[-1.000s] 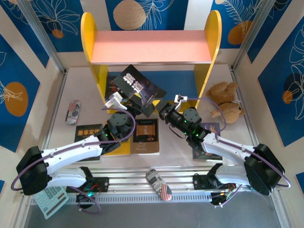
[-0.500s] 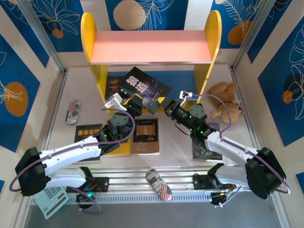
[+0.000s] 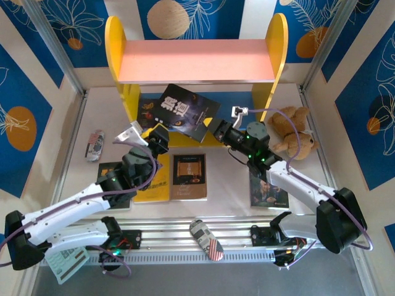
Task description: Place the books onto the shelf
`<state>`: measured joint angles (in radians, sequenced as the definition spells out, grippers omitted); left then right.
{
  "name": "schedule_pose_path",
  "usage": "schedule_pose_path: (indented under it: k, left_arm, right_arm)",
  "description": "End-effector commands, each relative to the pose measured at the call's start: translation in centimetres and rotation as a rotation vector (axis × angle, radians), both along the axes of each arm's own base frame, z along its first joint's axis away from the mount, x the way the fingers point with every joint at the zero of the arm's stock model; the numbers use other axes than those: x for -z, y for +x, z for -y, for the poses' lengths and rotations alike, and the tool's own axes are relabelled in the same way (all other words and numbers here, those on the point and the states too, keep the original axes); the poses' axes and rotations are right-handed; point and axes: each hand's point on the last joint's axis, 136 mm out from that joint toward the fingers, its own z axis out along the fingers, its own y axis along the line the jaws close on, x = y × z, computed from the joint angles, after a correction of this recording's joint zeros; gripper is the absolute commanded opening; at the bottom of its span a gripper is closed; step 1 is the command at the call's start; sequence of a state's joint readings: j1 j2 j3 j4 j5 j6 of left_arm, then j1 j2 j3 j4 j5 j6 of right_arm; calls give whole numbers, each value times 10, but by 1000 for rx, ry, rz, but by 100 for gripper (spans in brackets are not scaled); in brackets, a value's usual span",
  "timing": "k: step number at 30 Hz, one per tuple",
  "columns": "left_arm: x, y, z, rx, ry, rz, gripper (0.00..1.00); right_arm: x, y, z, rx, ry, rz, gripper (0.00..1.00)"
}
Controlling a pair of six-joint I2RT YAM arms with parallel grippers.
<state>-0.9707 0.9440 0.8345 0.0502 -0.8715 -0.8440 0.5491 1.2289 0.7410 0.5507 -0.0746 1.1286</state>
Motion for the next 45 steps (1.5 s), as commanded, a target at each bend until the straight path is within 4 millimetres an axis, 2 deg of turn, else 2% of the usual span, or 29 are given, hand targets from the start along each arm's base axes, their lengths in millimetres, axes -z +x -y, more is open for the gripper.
schedule_pose_path:
  k: [1, 7, 16, 20, 25, 33, 45]
  left_arm:
    - [-7, -6, -9, 28, 140, -47, 47]
    - [-3, -16, -11, 130, 304, -136, 53]
    - [8, -41, -50, 135, 410, -214, 54]
    - [17, -48, -55, 164, 459, -258, 54]
    - [18, -55, -50, 240, 487, -281, 54]
    - [18, -59, -64, 206, 508, -287, 54]
    - [22, -66, -80, 175, 501, -289, 56]
  right_arm:
    - [-39, -1, -6, -39, 6, 135, 0]
    - [-37, 11, -14, -78, -33, 140, 0]
    - [-32, 32, -22, -139, -114, 156, 0]
    - [-32, 43, -27, -174, -134, 159, 0]
    - [-26, 58, -37, -232, -166, 163, 0]
    - [-11, 79, -50, -302, -191, 144, 0]
    - [3, 100, -69, -388, -207, 145, 0]
